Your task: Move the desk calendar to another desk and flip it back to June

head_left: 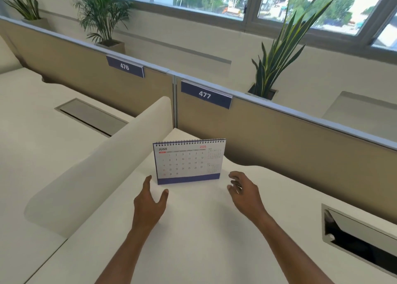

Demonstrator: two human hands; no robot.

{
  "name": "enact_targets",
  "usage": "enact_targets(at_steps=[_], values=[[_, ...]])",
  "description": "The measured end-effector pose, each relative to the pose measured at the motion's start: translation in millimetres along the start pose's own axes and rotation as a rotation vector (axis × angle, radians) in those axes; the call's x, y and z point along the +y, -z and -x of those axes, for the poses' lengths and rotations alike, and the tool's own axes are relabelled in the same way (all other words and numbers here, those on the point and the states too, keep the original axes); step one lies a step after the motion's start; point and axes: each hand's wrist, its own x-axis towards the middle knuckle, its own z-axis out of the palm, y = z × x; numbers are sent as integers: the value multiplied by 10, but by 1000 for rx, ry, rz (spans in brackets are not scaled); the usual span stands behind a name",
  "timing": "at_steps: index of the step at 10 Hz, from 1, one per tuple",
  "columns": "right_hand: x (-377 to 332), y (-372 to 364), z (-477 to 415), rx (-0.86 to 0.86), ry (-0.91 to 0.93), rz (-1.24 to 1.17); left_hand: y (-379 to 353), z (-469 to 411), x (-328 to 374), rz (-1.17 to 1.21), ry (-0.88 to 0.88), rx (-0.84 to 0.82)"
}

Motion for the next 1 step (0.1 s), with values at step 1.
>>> enact_targets(at_steps=[1], values=[[-183,208,179,49,46,4,135,82,149,22,-37,26]])
